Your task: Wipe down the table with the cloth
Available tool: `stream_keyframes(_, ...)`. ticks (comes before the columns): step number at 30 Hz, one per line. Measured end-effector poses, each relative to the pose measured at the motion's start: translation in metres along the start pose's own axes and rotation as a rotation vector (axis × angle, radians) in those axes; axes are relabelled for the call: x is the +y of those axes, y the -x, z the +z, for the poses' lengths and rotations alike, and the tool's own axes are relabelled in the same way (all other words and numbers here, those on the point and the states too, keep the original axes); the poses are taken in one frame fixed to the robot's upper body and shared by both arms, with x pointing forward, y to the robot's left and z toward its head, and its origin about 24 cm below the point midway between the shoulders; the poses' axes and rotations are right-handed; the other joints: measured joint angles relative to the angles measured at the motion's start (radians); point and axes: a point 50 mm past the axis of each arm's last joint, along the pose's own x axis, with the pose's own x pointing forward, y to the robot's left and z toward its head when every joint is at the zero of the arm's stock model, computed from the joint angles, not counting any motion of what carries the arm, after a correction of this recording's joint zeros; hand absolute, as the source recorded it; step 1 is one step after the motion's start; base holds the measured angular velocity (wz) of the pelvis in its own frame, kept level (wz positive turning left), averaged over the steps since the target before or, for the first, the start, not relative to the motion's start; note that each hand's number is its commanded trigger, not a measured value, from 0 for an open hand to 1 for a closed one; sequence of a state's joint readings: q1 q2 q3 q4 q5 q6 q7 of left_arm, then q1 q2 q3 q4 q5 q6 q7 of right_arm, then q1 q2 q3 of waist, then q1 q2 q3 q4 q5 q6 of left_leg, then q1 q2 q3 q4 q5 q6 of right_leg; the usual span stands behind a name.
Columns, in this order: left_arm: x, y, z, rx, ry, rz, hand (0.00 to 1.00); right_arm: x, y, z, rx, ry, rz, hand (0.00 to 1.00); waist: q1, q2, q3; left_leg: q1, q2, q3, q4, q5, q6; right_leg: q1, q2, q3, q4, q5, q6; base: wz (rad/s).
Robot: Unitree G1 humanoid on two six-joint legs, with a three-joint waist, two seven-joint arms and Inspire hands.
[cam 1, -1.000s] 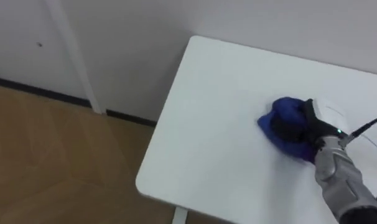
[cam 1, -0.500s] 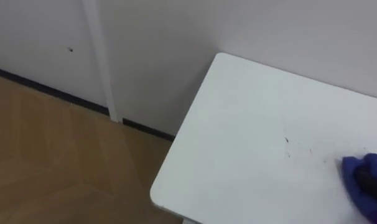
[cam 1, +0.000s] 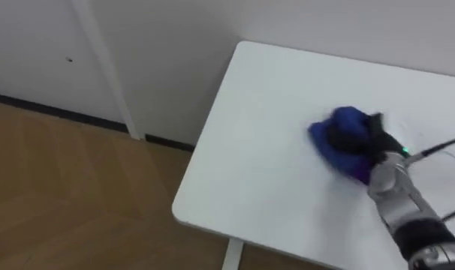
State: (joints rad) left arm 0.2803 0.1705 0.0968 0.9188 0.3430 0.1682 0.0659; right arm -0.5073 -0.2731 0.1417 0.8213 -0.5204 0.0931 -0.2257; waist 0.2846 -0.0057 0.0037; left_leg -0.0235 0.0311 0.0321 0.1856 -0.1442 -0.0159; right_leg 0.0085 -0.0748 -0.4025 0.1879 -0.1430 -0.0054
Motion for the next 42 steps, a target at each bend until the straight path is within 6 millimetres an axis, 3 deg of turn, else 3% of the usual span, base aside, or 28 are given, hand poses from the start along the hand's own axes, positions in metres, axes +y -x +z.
stream_keyframes(1,0.000,0.001,-0.008,0.022,0.000,0.001,0.00,-0.004,-0.003,0.005,-0.018,-0.016,-0.007,1.00,0.004,-0.002,-0.0010,-0.003,-0.005,-0.017,-0.010,0.008,0.000,0.001,-0.004,-0.015,-0.001,-0.007,0.003,0.41)
stream_keyframes(3,-0.004,0.006,-0.029,0.079,0.017,-0.015,0.00,-0.005,-0.002,-0.006,0.011,-0.047,0.007,1.00,-0.002,-0.010,-0.0017,0.000,-0.010,-0.034,-0.012,0.009,0.000,0.014,-0.017,-0.039,-0.001,-0.012,0.009,0.44)
stream_keyframes(5,-0.004,0.009,-0.043,0.116,0.033,-0.015,0.00,-0.001,0.011,-0.058,0.153,-0.029,0.029,1.00,-0.033,-0.036,-0.0026,0.000,-0.018,-0.057,-0.012,0.012,0.004,0.037,-0.029,-0.070,-0.003,-0.022,0.024,0.62)
stream_keyframes(6,-0.004,0.010,-0.047,0.125,0.040,-0.011,0.00,-0.002,0.016,-0.066,0.164,-0.053,0.015,1.00,-0.046,-0.045,-0.0024,0.001,-0.023,-0.062,-0.012,0.012,0.005,0.043,-0.031,-0.070,-0.004,-0.025,0.028,0.40)
stream_keyframes(7,0.000,0.011,-0.053,0.144,0.065,0.003,0.00,-0.002,0.026,-0.088,0.225,-0.086,0.006,1.00,-0.063,-0.063,-0.0055,0.003,-0.027,-0.062,-0.012,0.012,0.005,0.051,-0.030,-0.070,-0.008,-0.027,0.031,0.17)
stream_keyframes(8,0.004,0.012,-0.058,0.157,0.092,0.018,0.00,-0.005,0.039,-0.112,0.292,-0.103,-0.013,1.00,-0.073,-0.074,-0.0015,0.010,-0.030,-0.060,-0.012,0.011,0.006,0.064,-0.030,-0.068,-0.015,-0.027,0.031,0.09)
stream_keyframes(10,0.011,0.011,-0.057,0.143,0.128,0.046,0.00,-0.012,0.057,-0.147,0.402,-0.137,-0.045,1.00,-0.110,-0.087,-0.0043,0.015,-0.031,-0.059,-0.009,0.003,0.017,0.076,-0.030,-0.067,-0.019,-0.027,0.032,0.14)
stream_keyframes(11,0.016,0.010,-0.054,0.122,0.125,0.058,0.00,-0.018,0.069,-0.169,0.489,-0.166,-0.075,1.00,-0.127,-0.089,-0.0056,0.016,-0.030,-0.057,-0.007,-0.005,0.021,0.078,-0.029,-0.065,-0.019,-0.026,0.033,0.07)
stream_keyframes(14,0.024,0.009,-0.049,0.087,0.117,0.082,0.00,-0.033,0.097,-0.208,0.638,-0.185,-0.130,1.00,-0.149,-0.083,-0.0095,0.013,-0.027,-0.038,0.009,-0.027,0.024,0.081,-0.028,-0.062,-0.018,-0.024,0.036,-0.28)
stream_keyframes(16,0.029,0.009,-0.045,0.069,0.116,0.102,0.00,-0.036,0.110,-0.220,0.682,-0.178,-0.157,1.00,-0.167,-0.078,-0.0127,0.015,-0.026,-0.032,0.017,-0.033,0.024,0.089,-0.028,-0.051,-0.017,-0.024,0.037,-0.25)
stream_keyframes(18,0.029,0.007,-0.037,0.047,0.100,0.110,0.00,-0.034,0.111,-0.219,0.682,-0.172,-0.173,1.00,-0.170,-0.072,-0.0133,0.026,-0.021,-0.006,0.016,-0.033,0.023,0.088,-0.023,-0.029,-0.016,-0.021,0.035,-0.38)
stream_keyframes(21,0.020,0.004,-0.020,0.005,0.059,0.077,0.00,-0.026,0.094,-0.197,0.637,-0.162,-0.179,1.00,-0.148,-0.055,-0.0125,0.035,-0.005,0.039,0.017,-0.036,0.018,0.074,-0.010,0.015,-0.013,-0.008,0.025,-0.52)
stream_keyframes(24,0.009,0.002,-0.011,-0.002,0.024,0.034,0.00,-0.007,0.053,-0.131,0.440,-0.124,-0.099,1.00,-0.086,-0.034,-0.0130,0.029,0.022,0.106,0.019,-0.037,0.006,0.027,0.008,0.057,0.002,0.007,0.004,-0.70)
stream_keyframes(25,0.004,0.001,-0.011,0.008,0.015,0.018,0.00,0.005,0.034,-0.089,0.301,-0.094,-0.038,1.00,-0.075,-0.024,-0.0130,0.024,0.030,0.117,0.019,-0.033,-0.001,0.014,0.014,0.061,0.002,0.011,-0.003,-0.29)
stream_keyframes(26,0.001,0.000,-0.005,0.005,0.021,0.004,0.00,0.013,0.020,-0.045,0.151,-0.062,0.014,1.00,-0.057,-0.018,-0.0110,0.015,0.033,0.115,0.020,-0.027,-0.006,0.001,0.018,0.062,0.000,0.013,-0.009,-0.11)
stream_keyframes(27,0.000,0.000,-0.001,-0.003,0.025,-0.002,0.00,0.015,0.014,-0.027,0.087,-0.047,0.034,1.00,-0.054,-0.009,-0.0046,0.014,0.033,0.110,0.018,-0.022,-0.007,-0.007,0.019,0.061,-0.002,0.014,-0.011,0.19)
stream_keyframes(28,-0.003,0.000,0.005,-0.017,0.037,-0.013,0.00,0.014,0.006,0.000,0.001,-0.027,0.060,1.00,-0.026,0.002,-0.0007,0.009,0.029,0.100,0.014,-0.012,-0.008,-0.015,0.020,0.061,-0.002,0.011,-0.013,0.33)
stream_keyframes(29,-0.004,0.000,0.005,-0.019,0.039,-0.013,0.00,0.010,0.001,0.016,-0.056,-0.018,0.063,1.00,0.008,0.002,-0.0005,0.008,0.024,0.095,-0.006,0.001,-0.008,-0.024,0.014,0.056,0.003,0.004,-0.012,0.36)
stream_keyframes(31,-0.001,0.002,-0.007,0.016,0.033,-0.002,0.00,0.002,-0.003,0.027,-0.092,-0.018,0.044,1.00,0.030,-0.002,-0.0024,0.004,0.018,0.071,-0.022,0.013,-0.008,-0.021,0.006,0.030,0.000,-0.004,-0.009,0.45)
stream_keyframes(33,-0.002,0.004,-0.022,0.063,0.029,-0.002,0.00,0.000,-0.003,0.019,-0.071,-0.019,0.038,1.00,0.021,-0.014,-0.0029,0.002,0.010,0.040,-0.021,0.013,-0.008,-0.003,-0.003,-0.001,-0.004,-0.010,-0.003,0.53)
stream_keyframes(35,-0.006,0.008,-0.040,0.113,0.022,-0.017,0.00,0.008,0.007,-0.028,0.067,-0.007,0.070,1.00,-0.001,-0.027,-0.0034,0.015,0.004,0.010,-0.017,0.013,-0.008,0.031,-0.015,-0.024,0.001,-0.014,0.005,0.59)
stream_keyframes(36,-0.006,0.009,-0.044,0.122,0.023,-0.017,0.00,0.010,0.012,-0.041,0.101,-0.006,0.065,1.00,-0.011,-0.032,-0.0045,0.017,0.001,0.007,-0.017,0.013,-0.008,0.037,-0.018,-0.027,0.003,-0.017,0.008,0.55)
stream_keyframes(38,-0.003,0.012,-0.055,0.155,0.057,-0.008,0.00,0.007,0.030,-0.083,0.204,-0.058,0.000,1.00,-0.059,-0.048,-0.0011,0.036,-0.011,0.009,-0.017,0.009,-0.002,0.066,-0.033,-0.038,0.004,-0.028,0.026,0.24)
stream_keyframes(39,-0.001,0.012,-0.056,0.157,0.067,-0.001,0.00,0.005,0.035,-0.095,0.237,-0.057,-0.014,1.00,-0.066,-0.045,0.0013,0.043,-0.010,0.015,-0.016,0.007,0.002,0.071,-0.035,-0.038,0.010,-0.029,0.027,0.00)
stream_keyframes(41,0.009,0.011,-0.055,0.137,0.109,0.032,0.00,-0.003,0.060,-0.142,0.382,-0.085,-0.071,1.00,-0.103,-0.046,0.0026,0.073,-0.006,0.035,-0.005,-0.005,0.020,0.078,-0.053,-0.040,0.069,-0.039,0.043,-0.06)
stream_keyframes(42,0.013,0.009,-0.049,0.113,0.114,0.045,0.00,-0.005,0.068,-0.152,0.418,-0.091,-0.080,1.00,-0.112,-0.045,0.0033,0.078,-0.003,0.047,0.004,-0.012,0.023,0.077,-0.058,-0.040,0.084,-0.044,0.050,-0.15)
